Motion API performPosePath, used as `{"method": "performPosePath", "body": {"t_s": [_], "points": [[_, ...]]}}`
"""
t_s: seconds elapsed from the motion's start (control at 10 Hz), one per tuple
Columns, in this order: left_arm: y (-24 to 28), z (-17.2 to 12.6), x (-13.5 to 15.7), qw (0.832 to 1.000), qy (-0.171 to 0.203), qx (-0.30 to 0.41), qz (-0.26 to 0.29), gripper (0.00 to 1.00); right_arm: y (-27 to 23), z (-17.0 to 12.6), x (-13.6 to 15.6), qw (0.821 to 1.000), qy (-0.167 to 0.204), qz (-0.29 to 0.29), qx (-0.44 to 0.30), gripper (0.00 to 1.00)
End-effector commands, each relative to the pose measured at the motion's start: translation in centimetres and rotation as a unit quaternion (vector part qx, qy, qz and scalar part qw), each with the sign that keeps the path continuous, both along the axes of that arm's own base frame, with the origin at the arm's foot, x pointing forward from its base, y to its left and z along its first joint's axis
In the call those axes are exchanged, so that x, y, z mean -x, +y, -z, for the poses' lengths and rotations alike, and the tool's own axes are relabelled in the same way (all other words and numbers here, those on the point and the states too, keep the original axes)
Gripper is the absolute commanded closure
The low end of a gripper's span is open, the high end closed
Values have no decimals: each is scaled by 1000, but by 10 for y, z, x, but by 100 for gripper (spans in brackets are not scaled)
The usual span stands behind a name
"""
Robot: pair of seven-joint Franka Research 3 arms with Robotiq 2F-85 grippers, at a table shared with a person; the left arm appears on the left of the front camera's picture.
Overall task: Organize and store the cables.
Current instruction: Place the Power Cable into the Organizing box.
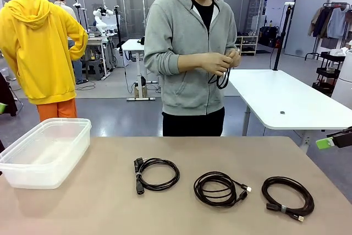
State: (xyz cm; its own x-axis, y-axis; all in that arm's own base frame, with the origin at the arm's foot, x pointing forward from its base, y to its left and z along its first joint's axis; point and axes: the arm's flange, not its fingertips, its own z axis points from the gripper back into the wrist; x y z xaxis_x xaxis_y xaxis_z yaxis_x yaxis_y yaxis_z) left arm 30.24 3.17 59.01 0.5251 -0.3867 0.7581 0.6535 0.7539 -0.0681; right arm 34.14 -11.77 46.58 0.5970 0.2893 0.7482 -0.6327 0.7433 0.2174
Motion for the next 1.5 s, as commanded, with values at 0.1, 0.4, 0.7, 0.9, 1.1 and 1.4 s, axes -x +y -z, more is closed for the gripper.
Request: {"method": "performPosePath", "body": {"t_s": [0.1,0.4,0.7,0.9,1.1,1.4], "points": [[-93,37,-33,997,34,-37,60,0,-1,-1,0,1000,-9,-5,-3,0],[-192,80,-65,985,77,-126,86,0,-1,-1,0,1000,-9,-5,-3,0],[-249,125,-99,978,125,-158,58,0,-1,-1,0,1000,-9,-5,-3,0],[-274,145,-119,973,147,-178,22,0,-1,-1,0,1000,-9,-5,-3,0],[-300,162,-148,964,184,-194,-14,0,-1,-1,0,1000,-9,-5,-3,0],[-322,193,-183,946,214,-225,-94,0,-1,-1,0,1000,-9,-5,-3,0]]}}
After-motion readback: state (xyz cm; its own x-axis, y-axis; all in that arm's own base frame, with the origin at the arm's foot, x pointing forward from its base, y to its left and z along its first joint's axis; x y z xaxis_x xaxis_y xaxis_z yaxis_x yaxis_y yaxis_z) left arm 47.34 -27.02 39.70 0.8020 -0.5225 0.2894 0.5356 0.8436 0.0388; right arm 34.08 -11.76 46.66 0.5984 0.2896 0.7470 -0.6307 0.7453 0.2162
